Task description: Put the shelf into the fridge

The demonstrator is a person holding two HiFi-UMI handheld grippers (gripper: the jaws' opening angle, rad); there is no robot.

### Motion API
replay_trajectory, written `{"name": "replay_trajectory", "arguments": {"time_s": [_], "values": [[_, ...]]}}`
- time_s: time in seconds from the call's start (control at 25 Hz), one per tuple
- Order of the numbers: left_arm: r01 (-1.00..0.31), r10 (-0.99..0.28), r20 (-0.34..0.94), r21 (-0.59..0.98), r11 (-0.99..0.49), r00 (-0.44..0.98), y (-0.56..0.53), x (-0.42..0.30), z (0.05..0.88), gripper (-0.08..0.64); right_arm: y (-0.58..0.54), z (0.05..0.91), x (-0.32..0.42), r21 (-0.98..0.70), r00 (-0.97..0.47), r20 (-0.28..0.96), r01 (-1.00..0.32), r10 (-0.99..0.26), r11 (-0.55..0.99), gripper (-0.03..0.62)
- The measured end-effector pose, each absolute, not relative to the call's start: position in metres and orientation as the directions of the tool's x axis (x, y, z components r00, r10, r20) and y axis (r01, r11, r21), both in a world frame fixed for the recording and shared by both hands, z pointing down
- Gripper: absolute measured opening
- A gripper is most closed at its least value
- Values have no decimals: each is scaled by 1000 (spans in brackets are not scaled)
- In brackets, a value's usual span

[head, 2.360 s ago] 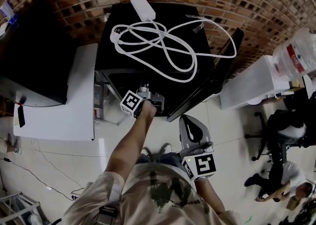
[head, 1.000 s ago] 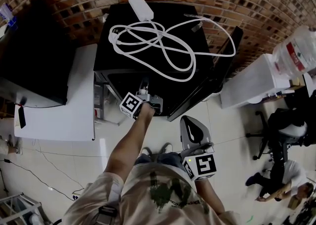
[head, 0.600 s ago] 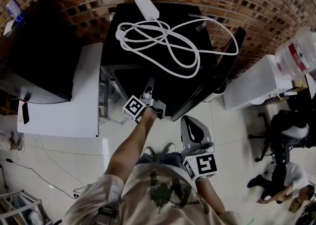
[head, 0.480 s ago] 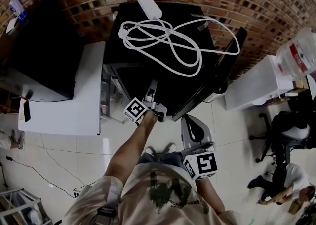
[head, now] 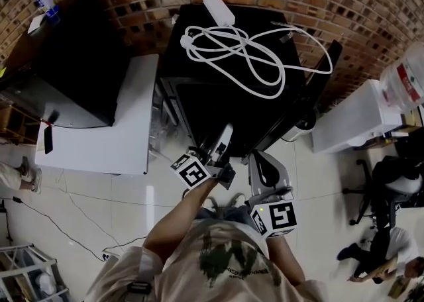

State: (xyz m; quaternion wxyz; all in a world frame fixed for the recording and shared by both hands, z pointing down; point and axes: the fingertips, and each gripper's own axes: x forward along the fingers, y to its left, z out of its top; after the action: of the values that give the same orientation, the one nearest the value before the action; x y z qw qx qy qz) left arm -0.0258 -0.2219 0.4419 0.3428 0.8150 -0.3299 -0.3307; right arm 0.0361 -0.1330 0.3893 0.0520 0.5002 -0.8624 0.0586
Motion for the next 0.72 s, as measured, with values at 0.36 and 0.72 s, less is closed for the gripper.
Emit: {"name": "replay_trajectory", "arguments": {"time_s": [0.36, 0.72], "values": [[-541, -758, -289, 558, -629, 584, -170, -48, 391, 0, -125, 380, 7, -71, -515, 112, -857, -850, 510, 0], [-652, -778, -245, 433, -622, 579, -128, -50, 376, 0, -102, 377, 0, -61, -535, 110, -845, -838, 531, 0]]}}
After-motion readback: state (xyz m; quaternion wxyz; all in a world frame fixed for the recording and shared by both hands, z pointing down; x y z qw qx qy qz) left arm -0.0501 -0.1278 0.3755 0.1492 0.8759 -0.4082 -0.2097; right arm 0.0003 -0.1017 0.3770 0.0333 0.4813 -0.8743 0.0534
